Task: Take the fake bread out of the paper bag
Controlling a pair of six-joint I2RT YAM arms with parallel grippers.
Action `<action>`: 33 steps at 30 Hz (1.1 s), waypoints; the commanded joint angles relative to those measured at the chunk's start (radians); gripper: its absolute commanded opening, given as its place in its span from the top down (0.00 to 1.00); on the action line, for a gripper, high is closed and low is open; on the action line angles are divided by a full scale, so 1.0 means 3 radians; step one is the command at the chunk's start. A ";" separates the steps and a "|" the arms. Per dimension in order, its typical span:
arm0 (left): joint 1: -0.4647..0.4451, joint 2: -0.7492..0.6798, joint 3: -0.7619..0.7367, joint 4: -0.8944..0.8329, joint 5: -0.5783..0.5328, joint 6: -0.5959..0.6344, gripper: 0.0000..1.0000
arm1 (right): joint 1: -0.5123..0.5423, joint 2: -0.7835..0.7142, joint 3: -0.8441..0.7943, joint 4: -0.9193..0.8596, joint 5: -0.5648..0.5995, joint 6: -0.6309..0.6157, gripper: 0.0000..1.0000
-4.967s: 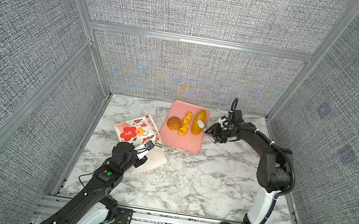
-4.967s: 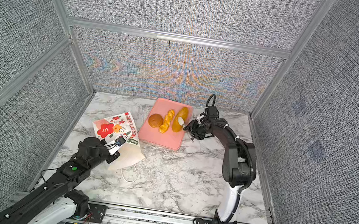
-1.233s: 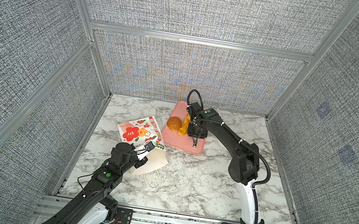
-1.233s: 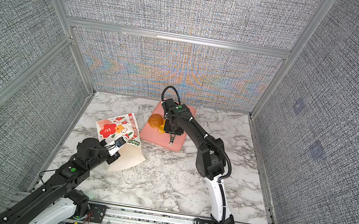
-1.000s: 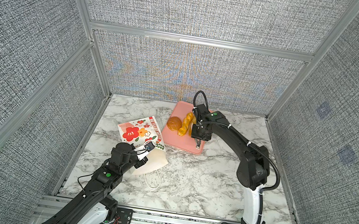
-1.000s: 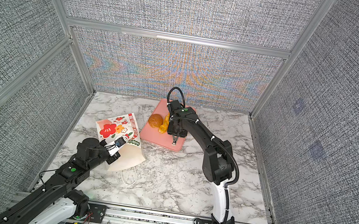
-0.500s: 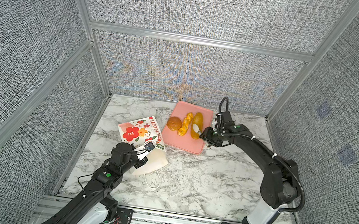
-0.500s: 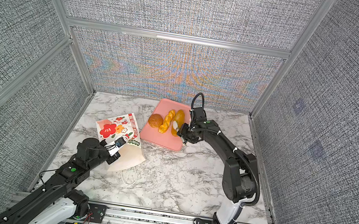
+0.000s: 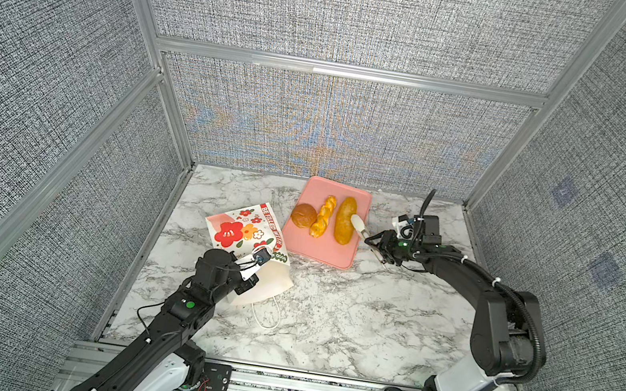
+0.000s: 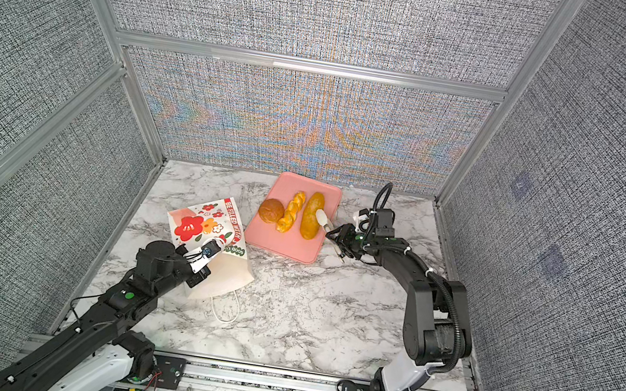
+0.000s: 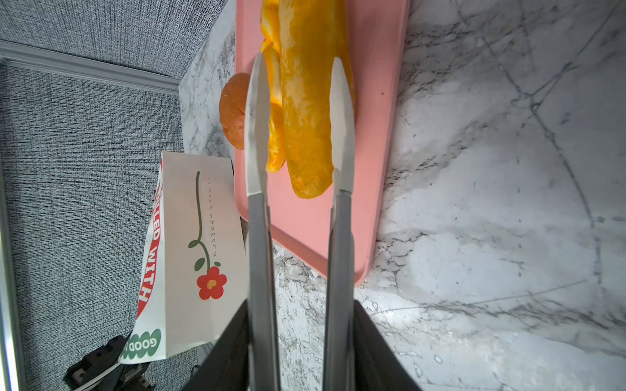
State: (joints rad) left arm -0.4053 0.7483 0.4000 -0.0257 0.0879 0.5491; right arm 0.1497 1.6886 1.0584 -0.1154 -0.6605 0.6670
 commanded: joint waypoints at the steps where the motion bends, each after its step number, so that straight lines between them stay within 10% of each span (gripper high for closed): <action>1: -0.0002 0.0016 -0.0015 0.0037 0.0009 -0.0017 1.00 | -0.0076 0.0070 -0.0043 0.0384 -0.0348 -0.0060 0.58; 33: -0.0083 0.0195 0.0022 -0.0180 -0.0296 0.0267 1.00 | -0.0298 0.0564 0.0215 -0.0125 -0.0664 -0.0737 0.56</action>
State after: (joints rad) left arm -0.4259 0.8055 0.4015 -0.0433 0.0257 0.6140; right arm 0.0650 1.8606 1.1133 -0.1295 -0.8528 0.4847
